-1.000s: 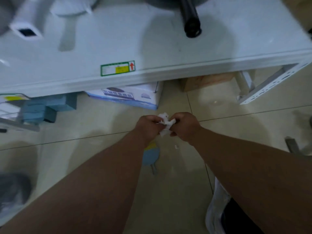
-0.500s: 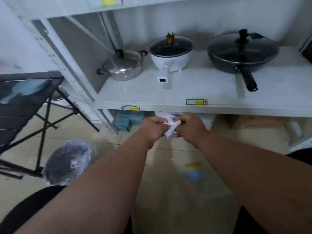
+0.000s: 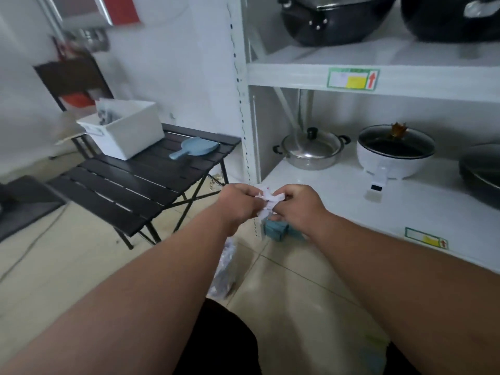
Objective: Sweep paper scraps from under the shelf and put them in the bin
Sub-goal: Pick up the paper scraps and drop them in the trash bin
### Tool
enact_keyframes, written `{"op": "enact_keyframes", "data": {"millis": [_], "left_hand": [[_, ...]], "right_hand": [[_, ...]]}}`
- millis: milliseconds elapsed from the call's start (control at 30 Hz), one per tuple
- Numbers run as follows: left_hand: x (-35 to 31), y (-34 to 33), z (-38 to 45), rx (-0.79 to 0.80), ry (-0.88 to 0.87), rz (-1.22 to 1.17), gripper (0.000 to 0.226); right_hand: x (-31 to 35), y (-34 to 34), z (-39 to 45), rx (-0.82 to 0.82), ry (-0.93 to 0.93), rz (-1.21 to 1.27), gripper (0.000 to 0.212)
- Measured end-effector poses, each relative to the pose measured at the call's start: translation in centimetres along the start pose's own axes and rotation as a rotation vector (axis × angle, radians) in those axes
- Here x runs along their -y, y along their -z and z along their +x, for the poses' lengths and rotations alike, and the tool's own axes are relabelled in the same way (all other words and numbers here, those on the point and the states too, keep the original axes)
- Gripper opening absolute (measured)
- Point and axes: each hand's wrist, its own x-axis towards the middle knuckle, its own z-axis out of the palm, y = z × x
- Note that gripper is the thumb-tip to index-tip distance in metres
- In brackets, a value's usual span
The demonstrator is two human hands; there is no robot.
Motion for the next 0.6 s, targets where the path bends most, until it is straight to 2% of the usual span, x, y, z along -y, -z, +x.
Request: {"op": "enact_keyframes", "data": {"millis": [100,300,600], "left_hand": [[0.1,3.5,0.3,-0.065,-0.005,0.009,0.014],[2.6,8.6,1.7,-0.167,0.029,-0.032,0.015],[12.3,13.5,7.0,-0.186,0.188,0.022,0.011]], "right_hand": [[1.1,-3.4,1.2,0.05,0.006,0.028,0.014],[0.6,-9.5,4.8,0.138,-0.059,-0.055,0.023],[-7.9,-17.7,10.0,0.235,-0.184,-0.167,0.022]]}}
